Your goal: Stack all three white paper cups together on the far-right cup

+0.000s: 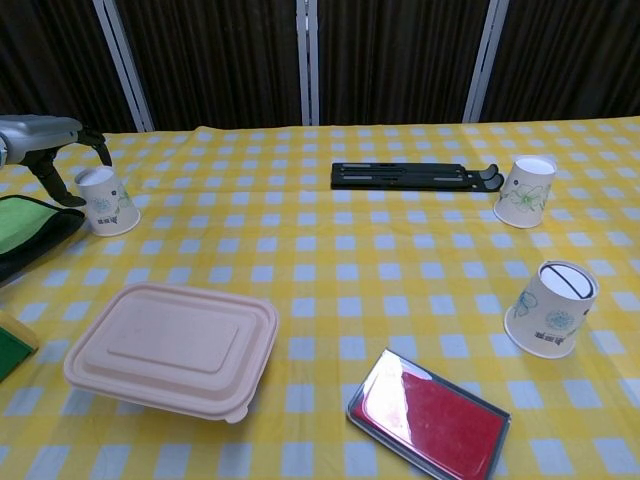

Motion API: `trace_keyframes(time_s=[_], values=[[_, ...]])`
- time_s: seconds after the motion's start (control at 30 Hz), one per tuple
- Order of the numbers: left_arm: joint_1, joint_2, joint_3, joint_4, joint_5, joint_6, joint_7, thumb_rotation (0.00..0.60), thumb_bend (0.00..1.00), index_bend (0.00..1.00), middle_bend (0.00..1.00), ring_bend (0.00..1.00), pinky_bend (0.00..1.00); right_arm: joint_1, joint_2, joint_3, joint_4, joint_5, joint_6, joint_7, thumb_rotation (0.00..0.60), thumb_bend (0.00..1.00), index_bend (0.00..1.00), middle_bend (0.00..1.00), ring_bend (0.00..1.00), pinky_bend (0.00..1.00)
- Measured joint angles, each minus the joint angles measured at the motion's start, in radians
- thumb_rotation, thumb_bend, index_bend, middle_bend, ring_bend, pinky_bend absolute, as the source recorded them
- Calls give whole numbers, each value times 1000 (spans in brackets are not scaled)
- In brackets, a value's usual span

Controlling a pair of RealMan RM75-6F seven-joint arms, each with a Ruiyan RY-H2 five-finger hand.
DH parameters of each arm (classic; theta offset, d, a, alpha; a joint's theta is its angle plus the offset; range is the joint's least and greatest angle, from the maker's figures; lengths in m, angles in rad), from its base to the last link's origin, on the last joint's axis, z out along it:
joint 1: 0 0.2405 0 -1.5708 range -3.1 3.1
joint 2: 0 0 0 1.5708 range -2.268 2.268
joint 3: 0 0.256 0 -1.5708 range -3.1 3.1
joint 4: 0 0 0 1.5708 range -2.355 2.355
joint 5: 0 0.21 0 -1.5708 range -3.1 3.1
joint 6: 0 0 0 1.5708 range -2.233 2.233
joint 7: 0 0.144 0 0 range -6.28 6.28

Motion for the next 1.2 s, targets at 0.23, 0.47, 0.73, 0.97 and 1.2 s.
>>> trace_keyframes(time_s=[0.23, 0.47, 0.73, 0.97, 1.2], values=[[-2, 2, 6, -9, 25, 2, -46, 600, 440, 329, 0, 0, 0, -3, 2, -1, -1, 1, 5, 3, 600, 106, 79, 0, 0, 0], [11, 65, -12, -125, 80, 60, -104, 600, 440, 330, 0, 0, 0, -5, 2, -2, -4, -2, 13, 0, 600, 106, 81, 0, 0, 0], [6, 136, -33, -303, 157, 139, -111, 600, 440, 331, 0, 0, 0, -8, 5, 1, -7, -7, 27, -1, 600, 106, 84, 0, 0, 0], [-77, 130, -49, -426, 147, 151, -10, 600, 439, 327, 0, 0, 0, -11, 17, 11, -11, -1, 40, 20, 600, 105, 91, 0, 0, 0], [-214, -14, -61, -433, 111, 143, 92, 600, 439, 318, 0, 0, 0, -17, 32, 27, -4, 23, 46, 50, 600, 106, 91, 0, 0, 0]])
